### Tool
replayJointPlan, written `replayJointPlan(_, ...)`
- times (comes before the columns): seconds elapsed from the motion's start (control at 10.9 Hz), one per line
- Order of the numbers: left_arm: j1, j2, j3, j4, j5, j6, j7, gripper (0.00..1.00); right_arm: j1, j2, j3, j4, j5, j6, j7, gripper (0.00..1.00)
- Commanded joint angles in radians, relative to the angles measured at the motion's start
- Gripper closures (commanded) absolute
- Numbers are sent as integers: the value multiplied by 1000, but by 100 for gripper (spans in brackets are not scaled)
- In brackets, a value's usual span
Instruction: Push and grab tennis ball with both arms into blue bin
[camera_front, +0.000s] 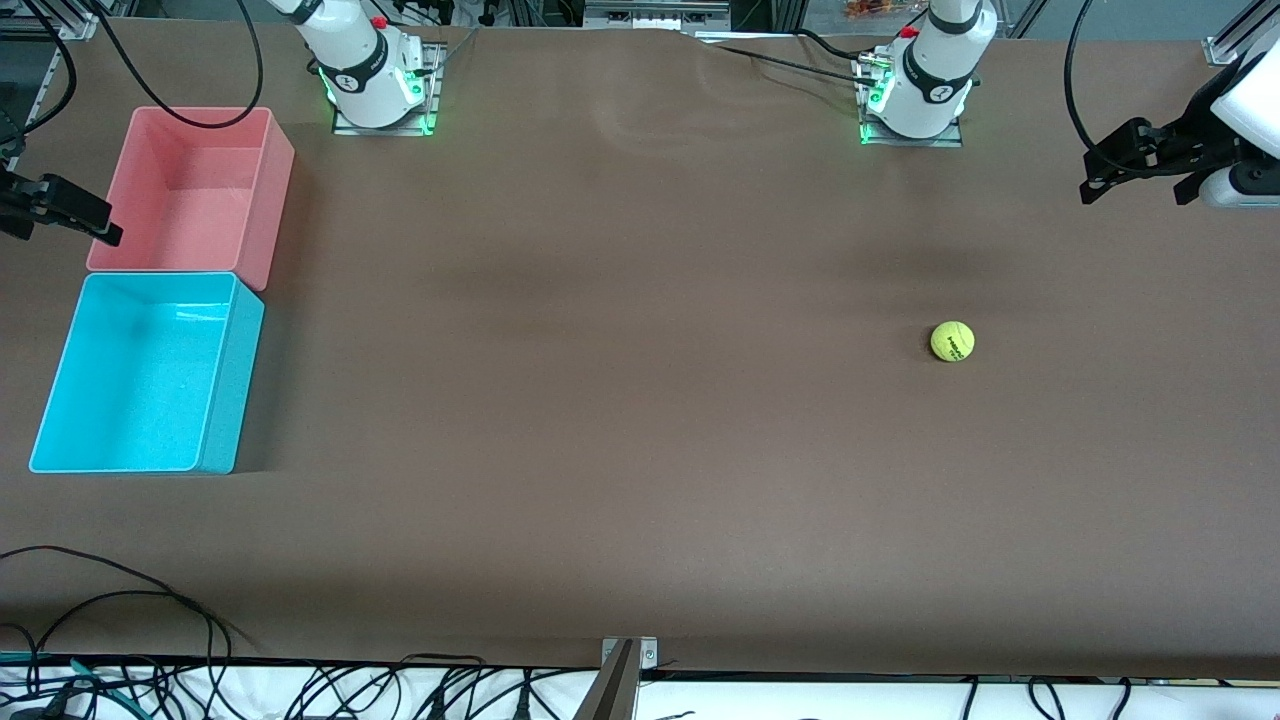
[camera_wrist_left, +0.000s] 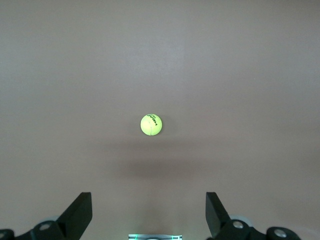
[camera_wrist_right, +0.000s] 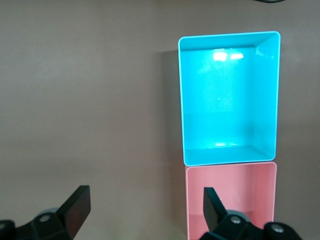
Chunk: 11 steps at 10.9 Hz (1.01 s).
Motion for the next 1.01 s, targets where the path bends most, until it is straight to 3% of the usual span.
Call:
replayJointPlan(0.0, 6, 5, 8, 19, -16, -20, -5, 0, -3, 0, -16, 15, 0, -21, 6, 0)
replayJointPlan(0.92, 6, 5, 8, 19, -18, -26, -75, 0, -3, -5, -16, 17, 0, -21, -6, 0)
